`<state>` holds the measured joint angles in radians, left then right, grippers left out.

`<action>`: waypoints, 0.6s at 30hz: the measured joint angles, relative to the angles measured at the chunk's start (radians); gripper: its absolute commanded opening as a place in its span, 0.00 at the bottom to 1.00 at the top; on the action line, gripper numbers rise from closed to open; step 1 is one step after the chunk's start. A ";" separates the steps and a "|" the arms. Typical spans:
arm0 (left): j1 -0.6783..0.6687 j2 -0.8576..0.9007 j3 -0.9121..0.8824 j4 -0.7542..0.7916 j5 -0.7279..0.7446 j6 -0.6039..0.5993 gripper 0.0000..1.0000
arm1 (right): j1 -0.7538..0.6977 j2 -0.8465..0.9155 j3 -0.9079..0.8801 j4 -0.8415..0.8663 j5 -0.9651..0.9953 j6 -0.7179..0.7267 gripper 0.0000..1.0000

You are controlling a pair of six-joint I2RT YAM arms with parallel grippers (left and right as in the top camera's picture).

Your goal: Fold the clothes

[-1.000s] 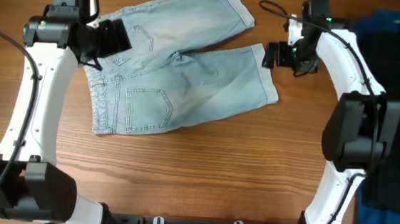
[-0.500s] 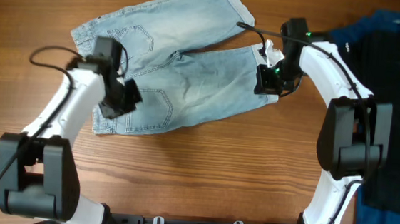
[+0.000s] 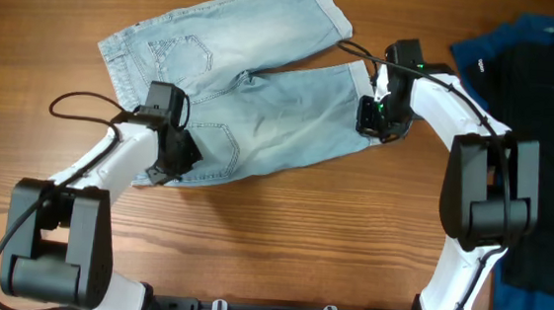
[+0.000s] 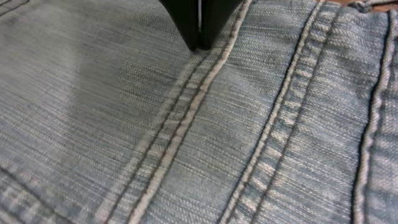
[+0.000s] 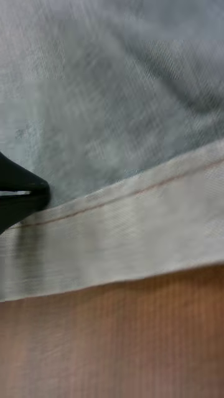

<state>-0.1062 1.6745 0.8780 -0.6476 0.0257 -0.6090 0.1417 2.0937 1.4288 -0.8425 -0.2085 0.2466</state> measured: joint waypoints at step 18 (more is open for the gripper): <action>0.222 -0.032 -0.050 0.066 -0.109 -0.104 0.13 | 0.012 -0.034 -0.077 -0.257 0.117 0.440 0.04</action>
<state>0.1158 1.6421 0.8284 -0.5816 -0.0837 -0.7132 0.1535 2.0598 1.3518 -1.1000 -0.0910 0.6868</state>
